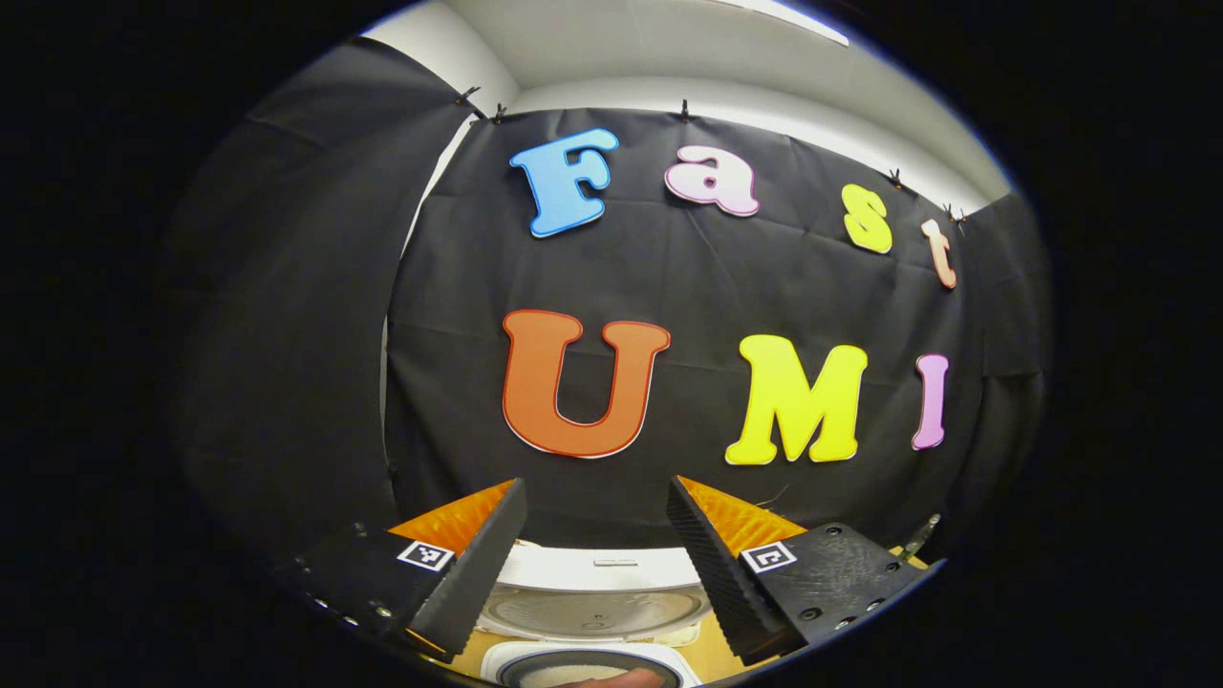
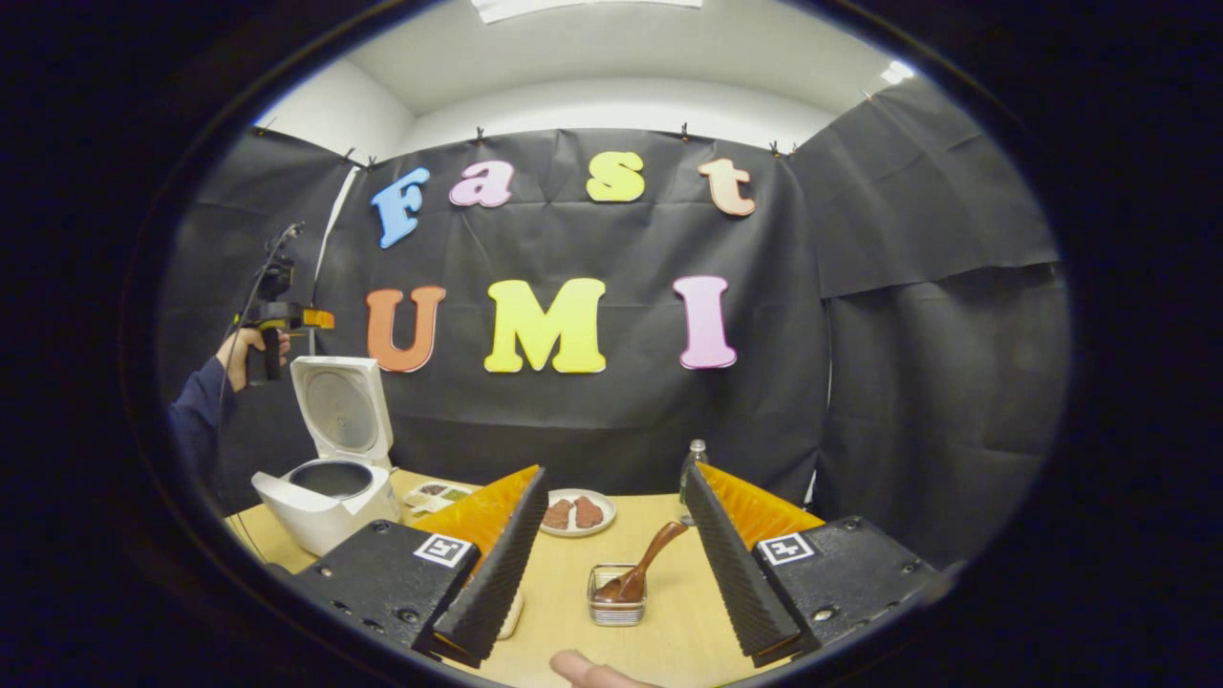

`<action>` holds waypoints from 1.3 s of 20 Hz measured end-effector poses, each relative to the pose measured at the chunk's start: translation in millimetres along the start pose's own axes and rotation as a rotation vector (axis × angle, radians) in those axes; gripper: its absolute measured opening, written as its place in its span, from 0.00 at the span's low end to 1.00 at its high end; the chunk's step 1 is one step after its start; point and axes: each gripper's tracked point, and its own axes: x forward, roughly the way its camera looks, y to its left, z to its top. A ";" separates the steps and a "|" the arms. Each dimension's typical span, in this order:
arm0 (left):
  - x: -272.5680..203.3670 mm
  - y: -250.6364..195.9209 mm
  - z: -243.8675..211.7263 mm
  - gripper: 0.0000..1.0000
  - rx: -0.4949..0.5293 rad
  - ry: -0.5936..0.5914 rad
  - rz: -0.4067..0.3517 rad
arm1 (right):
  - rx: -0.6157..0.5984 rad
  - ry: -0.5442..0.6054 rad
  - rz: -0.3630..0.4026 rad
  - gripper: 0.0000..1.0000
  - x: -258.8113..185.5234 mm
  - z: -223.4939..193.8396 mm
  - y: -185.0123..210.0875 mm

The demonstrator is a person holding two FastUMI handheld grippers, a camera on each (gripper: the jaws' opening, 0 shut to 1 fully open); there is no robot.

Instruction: Close the left gripper, press the button to open the rice cooker; take a wooden spoon from the chopstick holder with the right hand, scoop a spoonful of rice and pour it into the rice cooker, then put the wooden spoon back into the chopstick holder.

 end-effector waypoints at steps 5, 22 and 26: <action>28.6 -2.1 -25.4 0.94 0.003 0.054 0.003 | -0.036 -0.010 0.010 0.94 5.5 -1.0 3.8; -35.8 1.1 -66.4 0.94 0.099 0.272 0.091 | -0.002 -0.026 0.112 0.93 -32.9 -9.6 18.2; -66.5 -8.5 -100.9 0.96 0.094 0.406 0.065 | 0.021 -0.016 0.112 0.94 -32.0 -17.3 9.5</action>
